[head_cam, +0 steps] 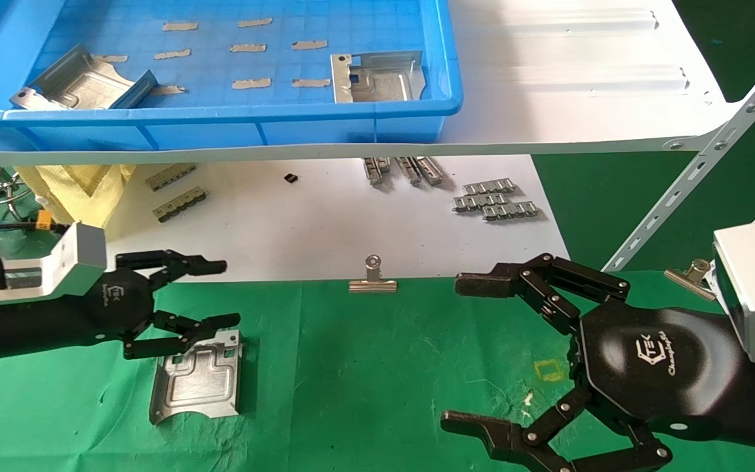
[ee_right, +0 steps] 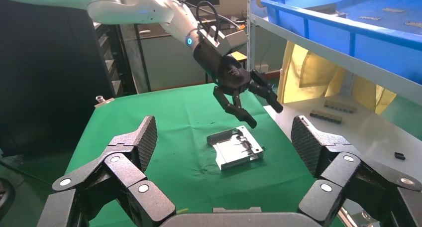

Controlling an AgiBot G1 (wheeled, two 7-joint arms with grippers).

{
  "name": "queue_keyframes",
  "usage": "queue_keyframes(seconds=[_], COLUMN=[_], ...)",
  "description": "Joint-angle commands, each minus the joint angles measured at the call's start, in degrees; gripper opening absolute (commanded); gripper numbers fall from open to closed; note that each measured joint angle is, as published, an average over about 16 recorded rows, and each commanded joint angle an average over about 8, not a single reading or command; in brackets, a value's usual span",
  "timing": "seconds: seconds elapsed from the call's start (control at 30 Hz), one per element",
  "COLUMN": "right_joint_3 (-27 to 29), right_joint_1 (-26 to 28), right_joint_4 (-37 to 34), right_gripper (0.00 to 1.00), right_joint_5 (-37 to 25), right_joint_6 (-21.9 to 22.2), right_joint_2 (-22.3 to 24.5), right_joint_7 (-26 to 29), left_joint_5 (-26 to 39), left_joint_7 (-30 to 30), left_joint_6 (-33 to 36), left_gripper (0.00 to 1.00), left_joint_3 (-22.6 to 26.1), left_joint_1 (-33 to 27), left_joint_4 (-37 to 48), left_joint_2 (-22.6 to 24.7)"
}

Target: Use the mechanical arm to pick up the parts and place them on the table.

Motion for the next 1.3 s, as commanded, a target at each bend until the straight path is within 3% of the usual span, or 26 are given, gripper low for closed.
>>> queue_keyframes(seconds=[0.03, 0.37, 1.3], right_joint_3=[0.0, 0.0, 0.0], right_joint_1=[0.0, 0.0, 0.0], right_joint_4=[0.0, 0.0, 0.0], right_gripper=[1.0, 1.0, 1.0], right_joint_5=[0.0, 0.0, 0.0], right_joint_6=[0.0, 0.0, 0.0], right_joint_2=[0.0, 0.0, 0.0], right_joint_7=[0.0, 0.0, 0.0], left_joint_5=[-1.9, -1.0, -6.6], left_joint_7=[-2.1, -1.8, -19.5], left_joint_6=[0.2, -0.2, -3.2], left_gripper=[1.0, 1.0, 1.0], left_joint_3=[-0.6, -1.0, -14.7], left_joint_1=[1.3, 1.3, 15.3], left_joint_4=[-1.1, -2.2, -31.3], left_joint_2=[-0.2, -0.5, -6.4])
